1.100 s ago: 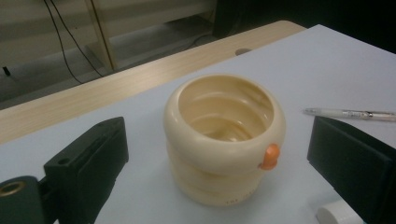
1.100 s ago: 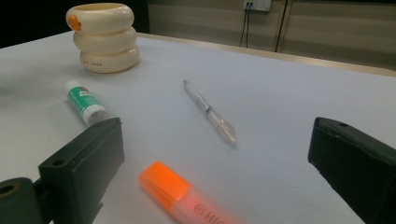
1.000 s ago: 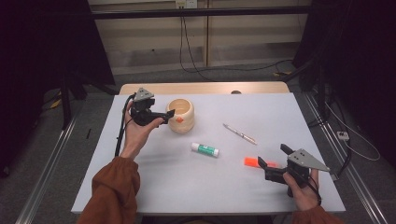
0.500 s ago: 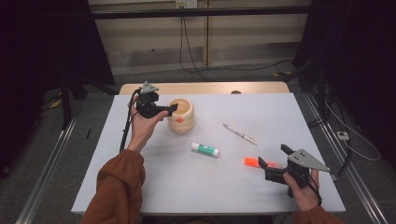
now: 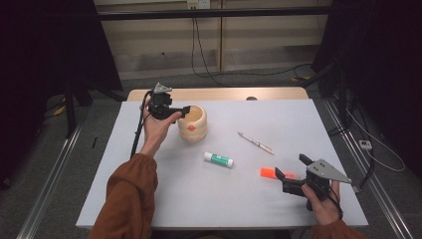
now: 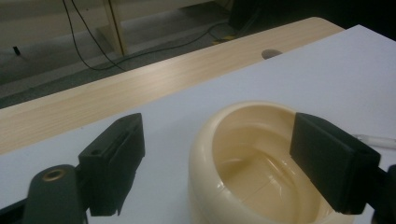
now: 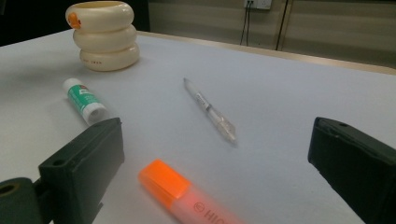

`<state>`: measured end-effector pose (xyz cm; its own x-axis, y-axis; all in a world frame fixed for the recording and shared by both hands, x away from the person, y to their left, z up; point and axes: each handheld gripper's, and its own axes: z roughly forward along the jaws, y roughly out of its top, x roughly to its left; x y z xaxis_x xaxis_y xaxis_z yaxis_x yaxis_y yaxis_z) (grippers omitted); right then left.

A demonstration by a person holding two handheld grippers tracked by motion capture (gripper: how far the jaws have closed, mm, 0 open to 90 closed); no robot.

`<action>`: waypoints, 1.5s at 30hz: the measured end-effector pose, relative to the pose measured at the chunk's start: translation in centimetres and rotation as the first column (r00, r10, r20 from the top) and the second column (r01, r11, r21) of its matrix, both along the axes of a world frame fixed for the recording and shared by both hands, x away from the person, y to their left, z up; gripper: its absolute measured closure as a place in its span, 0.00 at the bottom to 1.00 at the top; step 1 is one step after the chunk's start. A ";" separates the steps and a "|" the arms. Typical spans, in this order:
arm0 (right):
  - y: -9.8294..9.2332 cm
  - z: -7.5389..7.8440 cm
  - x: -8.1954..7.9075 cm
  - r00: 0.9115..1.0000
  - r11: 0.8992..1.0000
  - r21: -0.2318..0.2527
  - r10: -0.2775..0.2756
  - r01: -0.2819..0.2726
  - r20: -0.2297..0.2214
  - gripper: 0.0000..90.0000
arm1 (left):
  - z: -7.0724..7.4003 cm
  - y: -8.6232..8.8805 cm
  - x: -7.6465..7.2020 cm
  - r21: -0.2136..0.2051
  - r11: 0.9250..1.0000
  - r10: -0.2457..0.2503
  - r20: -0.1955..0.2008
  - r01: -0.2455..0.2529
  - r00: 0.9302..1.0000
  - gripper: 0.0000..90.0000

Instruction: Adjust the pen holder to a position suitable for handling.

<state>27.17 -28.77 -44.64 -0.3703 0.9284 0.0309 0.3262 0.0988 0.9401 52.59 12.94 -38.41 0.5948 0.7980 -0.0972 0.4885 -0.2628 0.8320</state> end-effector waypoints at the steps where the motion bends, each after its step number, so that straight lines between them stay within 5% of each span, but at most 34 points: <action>1: 0.0 0.0 0.0 1.000 1.000 0.001 0.000 0.000 -0.001 0.04 | 0.0 0.1 0.1 0.029 0.999 -0.013 -0.005 0.014 1.000 0.22; 6: 0.0 0.0 -0.1 1.000 1.000 0.004 -0.001 0.001 -0.002 0.04 | -0.5 -0.1 0.4 0.024 1.000 -0.002 -0.025 0.002 1.000 0.24; 26: 0.0 -0.1 0.0 1.000 1.000 0.000 0.001 -0.001 -0.005 0.04 | -1.9 -0.4 1.5 0.055 0.998 0.007 -0.142 0.001 0.990 0.67; 45: 0.0 -0.1 0.0 1.000 1.000 0.001 0.001 -0.001 -0.003 0.04 | -2.2 -0.6 2.1 0.064 0.998 0.017 -0.194 -0.004 0.981 0.80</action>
<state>27.21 -28.82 -44.70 -0.3707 0.9282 0.0329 0.3288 0.0980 0.9393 54.72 12.39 -40.65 0.5611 0.8122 -0.1597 0.6423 -0.3055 0.7029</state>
